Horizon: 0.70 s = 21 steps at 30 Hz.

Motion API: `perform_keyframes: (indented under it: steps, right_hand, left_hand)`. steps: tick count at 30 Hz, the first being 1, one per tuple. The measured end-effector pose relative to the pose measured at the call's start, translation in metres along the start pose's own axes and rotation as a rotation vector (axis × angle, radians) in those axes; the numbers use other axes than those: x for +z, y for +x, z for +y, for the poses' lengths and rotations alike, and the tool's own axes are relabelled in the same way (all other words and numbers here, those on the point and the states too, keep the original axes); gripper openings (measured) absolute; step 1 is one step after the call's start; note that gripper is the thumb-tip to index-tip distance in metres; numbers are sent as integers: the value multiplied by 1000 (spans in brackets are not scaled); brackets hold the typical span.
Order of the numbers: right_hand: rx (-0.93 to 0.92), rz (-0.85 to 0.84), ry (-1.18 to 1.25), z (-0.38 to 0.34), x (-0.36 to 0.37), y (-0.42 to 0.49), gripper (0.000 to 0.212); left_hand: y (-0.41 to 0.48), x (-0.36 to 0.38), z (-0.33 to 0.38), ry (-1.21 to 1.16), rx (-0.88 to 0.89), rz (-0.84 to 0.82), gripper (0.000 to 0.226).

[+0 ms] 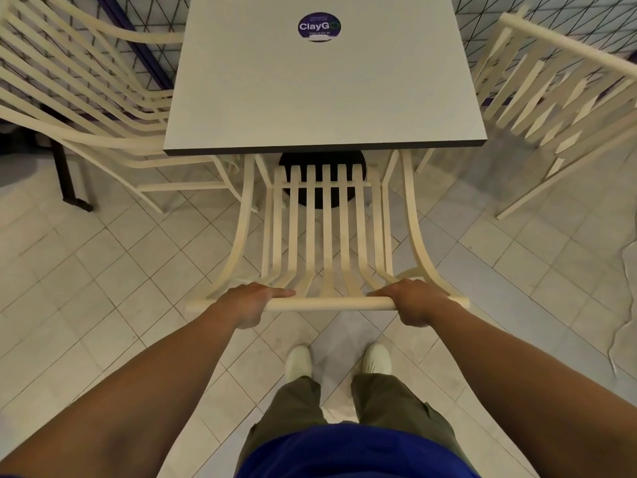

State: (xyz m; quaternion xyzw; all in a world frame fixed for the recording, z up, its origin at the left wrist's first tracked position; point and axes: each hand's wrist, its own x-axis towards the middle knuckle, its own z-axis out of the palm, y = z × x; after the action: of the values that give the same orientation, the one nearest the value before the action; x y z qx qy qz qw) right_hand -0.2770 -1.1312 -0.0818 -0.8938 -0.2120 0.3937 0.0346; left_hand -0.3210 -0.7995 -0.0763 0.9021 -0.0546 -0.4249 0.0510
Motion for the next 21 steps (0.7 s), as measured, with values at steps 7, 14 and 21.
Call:
perform_keyframes:
  steps: [7,14,21]
  right_hand:
    - [40,-64,29,-1,-8,6,67]
    - [51,-34,35,-20,-2,12,70]
    - [51,-51,-16,-20,-2,14,76]
  left_hand:
    - [2,-9,-7,-85,13,-92,88]
    - [4,-7,0,-55,-29,-80,88]
    - [4,-7,2,-20,-27,-58,90]
